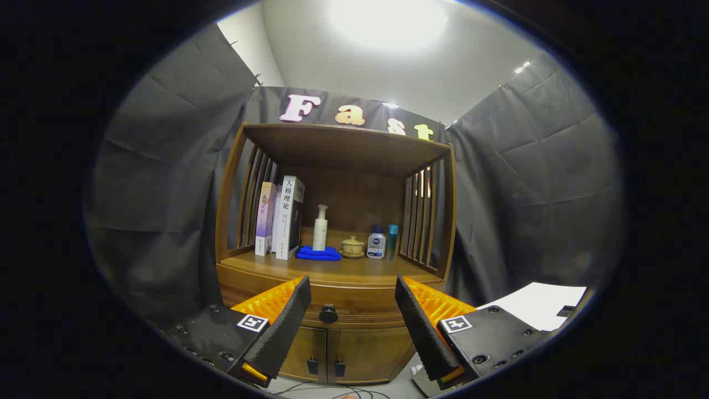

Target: Pull open the drawer, take out the items inside it, and place them on the countertop above the cabinet.

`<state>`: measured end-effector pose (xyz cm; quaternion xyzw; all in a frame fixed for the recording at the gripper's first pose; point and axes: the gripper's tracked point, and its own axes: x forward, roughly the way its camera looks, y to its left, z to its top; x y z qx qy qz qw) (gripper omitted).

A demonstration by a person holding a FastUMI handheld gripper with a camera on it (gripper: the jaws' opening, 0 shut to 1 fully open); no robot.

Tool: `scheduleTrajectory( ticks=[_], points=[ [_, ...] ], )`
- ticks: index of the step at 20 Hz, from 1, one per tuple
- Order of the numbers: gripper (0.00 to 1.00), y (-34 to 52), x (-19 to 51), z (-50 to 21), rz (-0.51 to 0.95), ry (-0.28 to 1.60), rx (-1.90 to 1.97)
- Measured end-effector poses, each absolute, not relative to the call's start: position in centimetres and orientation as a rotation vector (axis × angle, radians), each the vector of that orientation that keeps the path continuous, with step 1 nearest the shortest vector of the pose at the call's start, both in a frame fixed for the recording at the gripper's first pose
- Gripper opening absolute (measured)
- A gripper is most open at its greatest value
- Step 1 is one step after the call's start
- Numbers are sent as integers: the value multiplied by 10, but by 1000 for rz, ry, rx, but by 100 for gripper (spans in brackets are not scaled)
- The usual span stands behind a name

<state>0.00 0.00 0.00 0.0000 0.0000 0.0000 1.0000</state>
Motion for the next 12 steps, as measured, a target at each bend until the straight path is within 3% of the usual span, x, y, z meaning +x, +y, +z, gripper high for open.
scheduleTrajectory(
  ticks=[12],
  points=[
    [97,-11,-10,18,-12,-59,79]
  ],
)
